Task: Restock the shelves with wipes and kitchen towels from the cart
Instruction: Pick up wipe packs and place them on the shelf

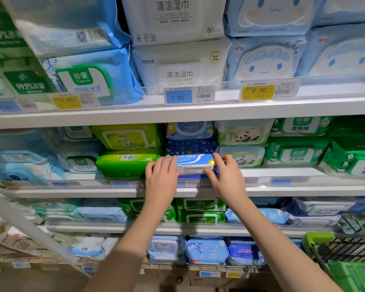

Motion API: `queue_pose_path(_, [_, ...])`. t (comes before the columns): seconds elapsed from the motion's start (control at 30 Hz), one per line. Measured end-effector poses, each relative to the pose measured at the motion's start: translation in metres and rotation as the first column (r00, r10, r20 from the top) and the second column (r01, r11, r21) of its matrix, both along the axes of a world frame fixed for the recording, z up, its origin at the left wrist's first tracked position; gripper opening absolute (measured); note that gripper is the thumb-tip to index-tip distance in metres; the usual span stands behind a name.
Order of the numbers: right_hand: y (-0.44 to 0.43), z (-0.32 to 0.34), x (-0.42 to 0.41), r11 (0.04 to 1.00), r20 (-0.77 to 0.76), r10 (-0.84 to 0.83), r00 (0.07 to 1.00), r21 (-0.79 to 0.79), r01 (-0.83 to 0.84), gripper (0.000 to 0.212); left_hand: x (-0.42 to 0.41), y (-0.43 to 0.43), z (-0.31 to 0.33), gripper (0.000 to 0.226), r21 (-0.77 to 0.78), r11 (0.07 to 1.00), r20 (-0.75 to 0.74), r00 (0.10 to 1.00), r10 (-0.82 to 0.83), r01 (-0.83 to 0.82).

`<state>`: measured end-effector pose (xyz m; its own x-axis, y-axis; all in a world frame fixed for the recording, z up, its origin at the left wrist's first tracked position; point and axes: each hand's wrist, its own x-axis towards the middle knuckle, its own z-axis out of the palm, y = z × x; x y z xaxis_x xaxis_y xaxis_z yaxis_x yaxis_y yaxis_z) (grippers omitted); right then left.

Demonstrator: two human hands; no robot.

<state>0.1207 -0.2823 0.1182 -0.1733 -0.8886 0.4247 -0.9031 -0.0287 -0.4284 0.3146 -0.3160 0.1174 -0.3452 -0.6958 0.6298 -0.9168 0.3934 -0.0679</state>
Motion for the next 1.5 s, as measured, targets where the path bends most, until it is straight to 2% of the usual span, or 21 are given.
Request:
queue_pose_path(0.17, [-0.003, -0.001, 0.007, 0.999, -0.036, -0.023, 0.999, -0.027, 0.022, 0.048, 0.0, 0.003, -0.007, 0.05, 0.048, 0.998, 0.019, 0.999, 0.049, -0.05])
queue_pose_path(0.43, [0.005, 0.017, 0.012, 0.976, -0.096, -0.088, 0.992, 0.189, 0.105, 0.054, -0.009, 0.01, 0.016, 0.054, 0.204, 0.97, 0.078, 0.99, 0.117, -0.131])
queue_pose_path(0.53, [0.017, 0.022, 0.015, 0.964, -0.036, -0.071, 0.997, 0.253, 0.078, 0.067, -0.011, 0.019, 0.029, 0.05, 0.276, 0.951, 0.105, 0.988, 0.113, -0.138])
queue_pose_path(0.7, [0.044, 0.009, 0.024, 0.979, 0.084, -0.045, 0.995, 0.204, 0.027, 0.082, -0.008, 0.031, 0.036, 0.055, 0.338, 0.935, 0.136, 0.989, 0.063, -0.106])
queue_pose_path(0.83, [0.05, 0.02, 0.019, 0.961, 0.093, -0.066, 0.993, 0.273, 0.039, 0.066, -0.009, 0.036, 0.04, 0.053, 0.414, 0.908, 0.095, 0.995, 0.035, -0.072])
queue_pose_path(0.93, [0.067, 0.023, 0.012, 0.974, 0.073, -0.087, 0.994, 0.214, 0.069, 0.048, -0.014, 0.044, 0.041, 0.042, 0.438, 0.898, -0.014, 0.999, -0.031, 0.034])
queue_pose_path(1.03, [0.095, 0.021, 0.002, 0.975, 0.157, -0.15, 0.976, 0.185, 0.12, 0.039, -0.027, 0.058, 0.039, 0.035, 0.44, 0.881, -0.131, 0.983, -0.13, 0.175])
queue_pose_path(1.13, [0.13, 0.019, -0.009, 0.965, 0.265, -0.228, 0.937, 0.189, 0.181, 0.033, -0.051, 0.077, 0.035, 0.033, 0.501, 0.797, -0.269, 0.936, -0.227, 0.338])
queue_pose_path(1.23, [0.173, 0.009, -0.026, 0.947, 0.338, -0.312, 0.888, 0.179, 0.265, 0.027, -0.083, 0.104, 0.025, 0.032, 0.579, 0.639, -0.37, 0.861, -0.348, 0.507])
queue_pose_path(1.4, [0.251, -0.018, -0.065, 0.828, 0.371, -0.559, 0.742, 0.285, 0.482, 0.022, -0.147, 0.154, -0.001, 0.031, 0.705, 0.367, -0.363, 0.752, -0.55, 0.608])
queue_pose_path(1.5, [0.291, -0.037, -0.092, 0.727, 0.381, -0.687, 0.619, 0.366, 0.581, 0.024, -0.188, 0.178, -0.022, 0.032, 0.761, 0.254, -0.314, 0.681, -0.661, 0.597])
